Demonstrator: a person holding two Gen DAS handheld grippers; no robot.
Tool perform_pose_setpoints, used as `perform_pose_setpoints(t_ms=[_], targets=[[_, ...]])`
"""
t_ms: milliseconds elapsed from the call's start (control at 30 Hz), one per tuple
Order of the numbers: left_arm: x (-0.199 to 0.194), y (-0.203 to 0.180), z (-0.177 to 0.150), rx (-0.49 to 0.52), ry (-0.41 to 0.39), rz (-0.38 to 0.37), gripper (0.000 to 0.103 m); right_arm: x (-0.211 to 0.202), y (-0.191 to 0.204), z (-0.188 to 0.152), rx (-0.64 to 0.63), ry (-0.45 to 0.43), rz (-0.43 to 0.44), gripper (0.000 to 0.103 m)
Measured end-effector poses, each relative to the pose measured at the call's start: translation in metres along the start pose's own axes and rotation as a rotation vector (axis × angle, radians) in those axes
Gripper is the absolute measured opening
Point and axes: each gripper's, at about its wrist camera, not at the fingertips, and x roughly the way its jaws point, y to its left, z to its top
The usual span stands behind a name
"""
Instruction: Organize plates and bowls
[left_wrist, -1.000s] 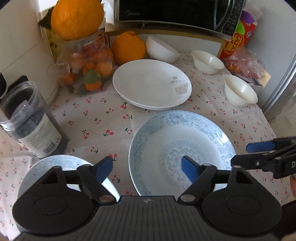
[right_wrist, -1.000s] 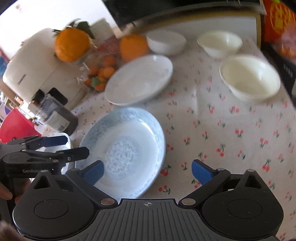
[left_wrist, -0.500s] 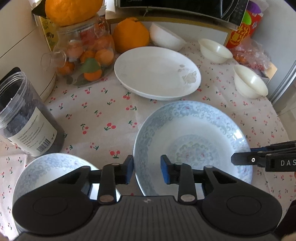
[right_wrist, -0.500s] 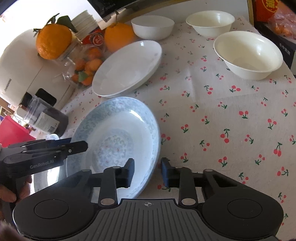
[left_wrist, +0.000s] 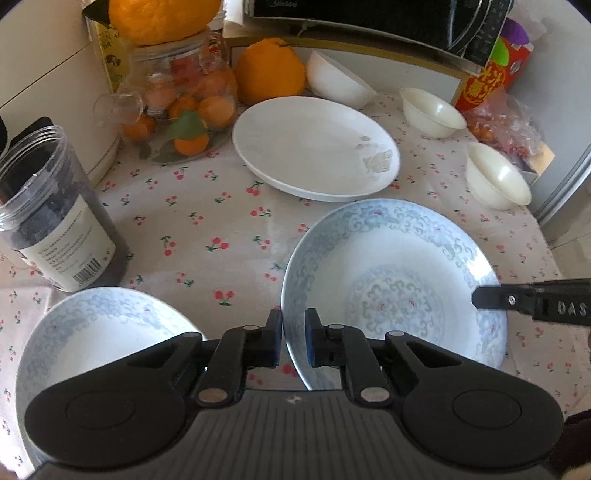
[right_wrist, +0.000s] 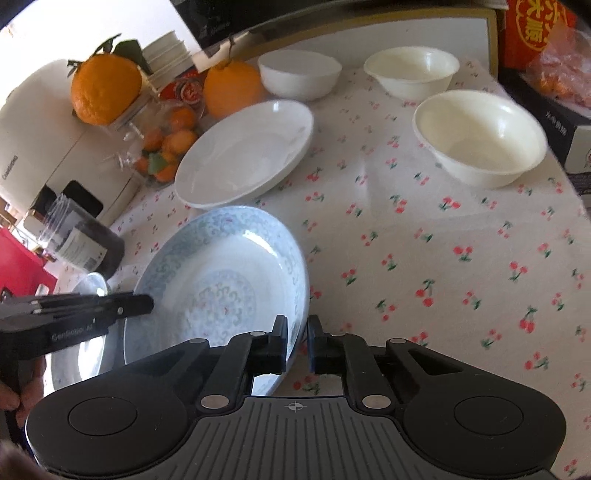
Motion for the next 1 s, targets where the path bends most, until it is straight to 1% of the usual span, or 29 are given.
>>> perform_pose_setpoints(t_ms=[267, 400, 600, 700, 867, 933, 967, 1000], targets=[[0.001, -0.020, 0.001, 0.029, -0.010, -0.039, 0.010, -0.002, -0.020, 0.013, 0.035, 0.015, -0.055, 0.011], [0.001, -0.027, 0.001, 0.044, -0.016, -0.045, 0.010, -0.004, -0.029, 0.017, 0.050, 0.004, -0.067, 0.011], [0.001, -0.033, 0.001, 0.067, -0.027, -0.036, 0.010, -0.001, -0.033, 0.019, 0.043, -0.004, -0.094, 0.011], [0.001, -0.033, 0.002, 0.063, -0.027, -0.034, 0.010, 0.003, -0.031, 0.018, 0.021, -0.003, -0.117, 0.011], [0.002, -0.032, 0.003, 0.050, -0.029, -0.033, 0.010, 0.003, -0.032, 0.018, 0.028, -0.006, -0.120, 0.011], [0.002, -0.033, 0.003, 0.050, -0.032, -0.035, 0.011, 0.003, -0.031, 0.018, 0.033, -0.006, -0.121, 0.012], [0.001, -0.032, 0.003, 0.051, -0.033, -0.039, 0.011, 0.003, -0.031, 0.018, 0.033, -0.010, -0.117, 0.014], [0.000, -0.032, 0.003, 0.052, -0.035, -0.039, 0.017, 0.001, -0.030, 0.018, 0.031, -0.018, -0.122, 0.014]])
